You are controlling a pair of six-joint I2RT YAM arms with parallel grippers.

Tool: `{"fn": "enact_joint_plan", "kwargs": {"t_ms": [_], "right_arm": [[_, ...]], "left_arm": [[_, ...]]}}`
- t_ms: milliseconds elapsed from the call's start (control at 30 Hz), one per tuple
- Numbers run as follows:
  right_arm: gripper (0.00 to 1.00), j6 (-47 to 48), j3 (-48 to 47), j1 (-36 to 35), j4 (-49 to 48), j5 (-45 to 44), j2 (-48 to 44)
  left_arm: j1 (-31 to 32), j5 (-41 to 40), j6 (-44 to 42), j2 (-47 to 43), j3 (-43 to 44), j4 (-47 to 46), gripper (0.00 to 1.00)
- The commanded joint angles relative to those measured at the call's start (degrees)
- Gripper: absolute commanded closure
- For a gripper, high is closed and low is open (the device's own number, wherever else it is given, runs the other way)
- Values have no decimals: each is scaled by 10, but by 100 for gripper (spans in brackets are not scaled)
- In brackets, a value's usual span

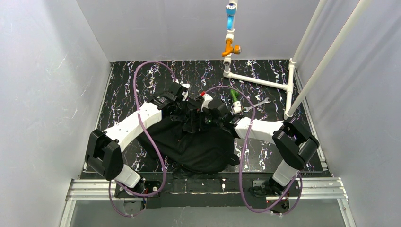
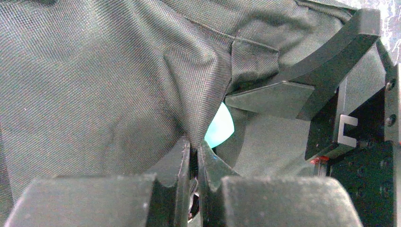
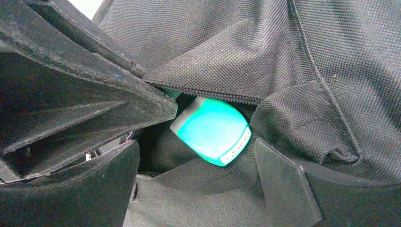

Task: Pack the student bag
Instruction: Place the stationery in the student bag.

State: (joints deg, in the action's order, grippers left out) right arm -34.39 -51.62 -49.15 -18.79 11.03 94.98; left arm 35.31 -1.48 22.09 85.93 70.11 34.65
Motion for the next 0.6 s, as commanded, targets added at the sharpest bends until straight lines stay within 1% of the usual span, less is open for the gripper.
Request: {"fn": "enact_joint_plan", "kwargs": {"t_ms": [0,100,167,200,233,267,300,333,400,433,567], "right_arm": [[2,69,-39,7,78,-50,-21],[2,74,-54,7,120,-57,-35],[3,64,-45,7,131,-61,-53],[8,54,-28,7,121,-64,-63],[21,38,-14,7,113,-69,-72],[36,28,-4,7,107,-74,-79],[46,19,5,7,100,-76,-85],[53,13,12,7,94,-76,-86],[62,4,20,7,75,-66,-80],[66,2,19,7,67,-57,-73],[84,-12,-2,5,28,-14,-13]], "left_arm": [[-4,9,5,-44,-3,6,100],[-6,9,5,-42,-6,6,100],[-6,11,4,-41,-6,6,100],[-7,12,4,-41,-6,6,100],[-7,13,5,-41,-6,5,100],[-6,14,5,-41,-7,5,100],[-7,15,5,-41,-7,3,100],[-7,15,5,-39,-8,3,100],[-7,15,4,-37,-6,3,100],[-7,29,5,-37,-5,3,100],[-7,34,5,-36,-3,3,100]]}}
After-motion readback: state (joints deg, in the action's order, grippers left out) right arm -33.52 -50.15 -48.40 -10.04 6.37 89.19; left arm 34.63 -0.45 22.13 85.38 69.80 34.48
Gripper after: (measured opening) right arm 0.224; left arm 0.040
